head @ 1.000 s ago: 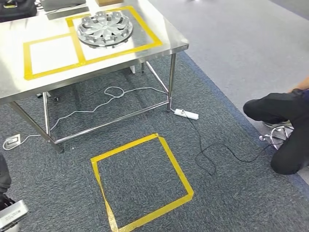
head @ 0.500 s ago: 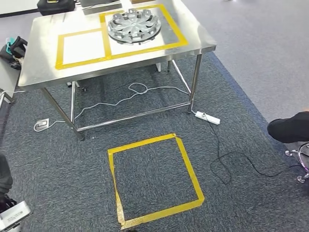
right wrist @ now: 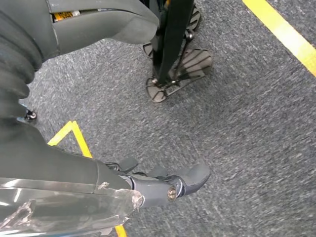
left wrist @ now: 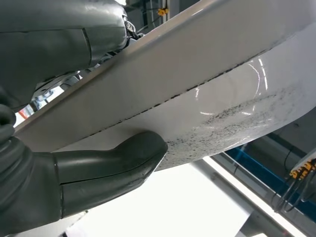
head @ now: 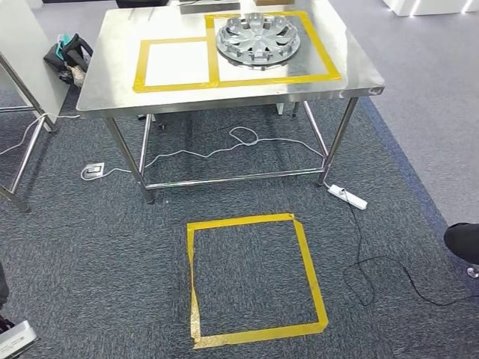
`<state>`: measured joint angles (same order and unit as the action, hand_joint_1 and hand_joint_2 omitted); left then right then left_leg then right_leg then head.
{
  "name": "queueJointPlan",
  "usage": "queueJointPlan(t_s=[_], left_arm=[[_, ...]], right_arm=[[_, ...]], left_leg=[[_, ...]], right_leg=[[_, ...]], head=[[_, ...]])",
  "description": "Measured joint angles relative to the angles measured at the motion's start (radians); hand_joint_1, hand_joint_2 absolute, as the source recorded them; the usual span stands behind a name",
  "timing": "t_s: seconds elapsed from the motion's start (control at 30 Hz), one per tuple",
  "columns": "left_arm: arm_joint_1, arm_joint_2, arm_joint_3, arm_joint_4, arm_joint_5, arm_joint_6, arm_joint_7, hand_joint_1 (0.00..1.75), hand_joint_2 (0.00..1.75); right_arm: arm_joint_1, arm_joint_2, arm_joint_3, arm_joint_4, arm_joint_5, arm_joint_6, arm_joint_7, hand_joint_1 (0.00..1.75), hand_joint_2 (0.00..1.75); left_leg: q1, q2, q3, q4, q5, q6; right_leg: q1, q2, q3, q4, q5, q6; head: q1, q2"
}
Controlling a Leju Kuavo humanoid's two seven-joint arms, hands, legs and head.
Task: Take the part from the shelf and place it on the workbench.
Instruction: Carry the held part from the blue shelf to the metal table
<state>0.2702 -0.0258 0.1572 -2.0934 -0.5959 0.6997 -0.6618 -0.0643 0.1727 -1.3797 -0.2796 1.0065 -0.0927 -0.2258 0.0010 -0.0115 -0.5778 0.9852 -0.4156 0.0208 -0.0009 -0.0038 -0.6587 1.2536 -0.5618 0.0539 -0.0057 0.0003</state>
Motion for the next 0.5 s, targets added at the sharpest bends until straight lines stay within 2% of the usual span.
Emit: queueJointPlan(t_s=[0.03,0.07,0.1,0.13,0.17,0.27,0.3,0.33,0.4,0.5], left_arm=[[0.002,0.000,0.001,-0.001,0.001,0.000,0.000,1.75,1.75],[0.004,0.000,0.002,-0.002,0.001,0.000,0.001,1.75,1.75],[0.006,0.002,0.003,-0.004,0.002,0.000,0.003,1.75,1.75],[0.008,0.004,0.003,-0.005,0.003,0.000,0.007,1.75,1.75],[0.011,0.006,0.002,-0.006,0.004,0.000,0.012,1.75,1.75],[0.016,0.015,-0.001,-0.006,0.008,-0.001,0.026,1.75,1.75],[0.016,0.017,-0.002,-0.006,0.009,-0.001,0.028,1.75,1.75],[0.016,0.019,-0.002,-0.006,0.009,-0.001,0.029,1.75,1.75],[0.016,0.021,-0.004,-0.006,0.009,-0.001,0.029,1.75,1.75],[0.017,0.024,-0.006,-0.006,0.010,-0.001,0.031,1.75,1.75]], right_arm=[[-0.001,-0.001,0.001,0.000,0.002,0.001,0.000,0.00,1.75],[-0.003,-0.001,0.004,0.001,0.004,0.001,0.000,0.00,1.75],[-0.005,-0.002,0.007,0.002,0.008,0.003,0.001,0.00,1.75],[-0.007,-0.001,0.010,0.003,0.012,0.004,0.002,0.00,1.75],[-0.007,-0.001,0.014,0.005,0.016,0.005,0.002,0.00,1.75],[-0.006,0.000,0.023,0.008,0.024,0.006,0.003,0.00,1.75],[-0.005,0.000,0.025,0.008,0.024,0.006,0.003,0.00,1.75],[-0.005,0.000,0.028,0.008,0.025,0.006,0.003,0.00,1.75],[-0.006,0.000,0.031,0.008,0.025,0.006,0.003,0.00,1.75],[-0.007,0.000,0.033,0.010,0.025,0.007,0.003,0.00,1.75]], left_leg=[[0.001,-0.004,0.002,0.000,-0.001,-0.003],[-0.001,-0.007,0.002,0.003,-0.002,-0.007],[-0.003,-0.009,0.001,0.006,-0.003,-0.012],[-0.005,-0.011,-0.001,0.008,-0.004,-0.013],[-0.008,-0.012,-0.004,0.011,-0.003,-0.006],[-0.009,-0.012,-0.005,0.008,0.003,0.031],[-0.009,-0.012,-0.005,0.007,0.004,0.035],[-0.009,-0.012,-0.004,0.004,0.005,0.035],[-0.007,-0.012,-0.003,0.000,0.008,0.025],[-0.003,-0.012,-0.002,-0.008,0.012,-0.013]], right_leg=[[-0.002,0.002,0.034,-0.074,0.041,0.000],[-0.004,0.006,0.068,-0.146,0.069,0.000],[-0.005,0.009,0.092,-0.198,0.087,-0.003],[-0.007,0.013,0.105,-0.226,0.093,-0.004],[-0.008,0.015,0.108,-0.233,0.092,-0.006],[-0.006,0.017,0.106,-0.233,0.097,-0.010],[-0.005,0.017,0.106,-0.233,0.097,-0.014],[-0.003,0.017,0.106,-0.233,0.097,-0.017],[-0.001,0.017,0.104,-0.233,0.097,-0.023],[0.001,0.015,0.101,-0.232,0.097,-0.027]], head=[[0.000,0.000],[0.000,0.000],[0.000,0.000],[-0.001,0.000],[-0.001,0.000],[-0.002,0.000],[-0.002,0.000],[-0.002,0.000],[-0.002,0.000],[-0.002,0.000]])
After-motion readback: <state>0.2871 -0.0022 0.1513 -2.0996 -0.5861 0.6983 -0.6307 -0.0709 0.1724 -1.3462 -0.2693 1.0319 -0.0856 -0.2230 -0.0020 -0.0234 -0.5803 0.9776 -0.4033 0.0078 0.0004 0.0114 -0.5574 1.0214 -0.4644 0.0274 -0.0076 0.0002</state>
